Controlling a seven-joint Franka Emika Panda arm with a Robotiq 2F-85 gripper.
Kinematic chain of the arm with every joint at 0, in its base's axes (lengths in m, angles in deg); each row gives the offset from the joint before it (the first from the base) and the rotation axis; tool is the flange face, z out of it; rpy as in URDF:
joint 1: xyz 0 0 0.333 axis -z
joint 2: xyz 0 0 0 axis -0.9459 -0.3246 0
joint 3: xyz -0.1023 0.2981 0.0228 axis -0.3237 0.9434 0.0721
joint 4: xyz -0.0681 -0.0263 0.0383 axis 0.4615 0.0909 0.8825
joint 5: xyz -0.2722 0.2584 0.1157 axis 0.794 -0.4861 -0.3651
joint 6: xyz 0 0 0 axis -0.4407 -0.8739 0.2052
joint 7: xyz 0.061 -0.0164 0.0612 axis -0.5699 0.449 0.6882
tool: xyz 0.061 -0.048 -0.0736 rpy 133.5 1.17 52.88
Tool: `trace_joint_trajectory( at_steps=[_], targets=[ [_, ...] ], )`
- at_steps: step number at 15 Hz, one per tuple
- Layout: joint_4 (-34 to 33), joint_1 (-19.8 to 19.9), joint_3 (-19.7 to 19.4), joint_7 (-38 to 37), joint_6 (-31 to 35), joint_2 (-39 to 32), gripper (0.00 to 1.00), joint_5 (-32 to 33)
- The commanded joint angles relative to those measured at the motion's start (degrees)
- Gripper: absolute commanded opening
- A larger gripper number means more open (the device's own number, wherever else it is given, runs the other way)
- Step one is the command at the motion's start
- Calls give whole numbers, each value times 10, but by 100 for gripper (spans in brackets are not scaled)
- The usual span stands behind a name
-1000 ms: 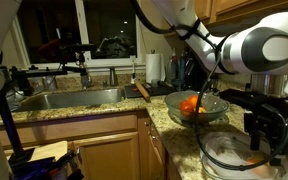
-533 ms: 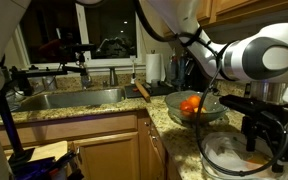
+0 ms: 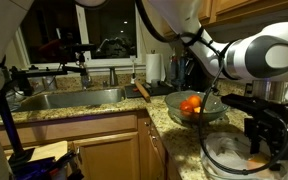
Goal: Take the apple and place it in the bowl
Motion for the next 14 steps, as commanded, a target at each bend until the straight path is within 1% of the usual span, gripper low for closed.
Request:
trace_joint_trajectory(
  at_steps=[1,2,4,5,6,7,8,9,13,14],
  targets=[
    [-16,-5,-10,7,-24,-5,44,5],
    [-19,-5,-10,7,-24,-5,34,5],
    [-22,-5,-10,6,-27,-4,30,6],
    [-25,-6,-10,6,-29,-4,25,6],
    [-30,-5,-10,5,-32,-5,70,6],
    [-34,-5,-10,5,-35,-7,66,6],
    [-35,-4,-10,5,-38,-9,67,5],
    [-35,-4,-10,5,-41,-11,72,5],
    [-38,-2,-10,6,-44,-21,97,3],
    [-39,-2,-10,6,-44,-23,99,2]
  ],
)
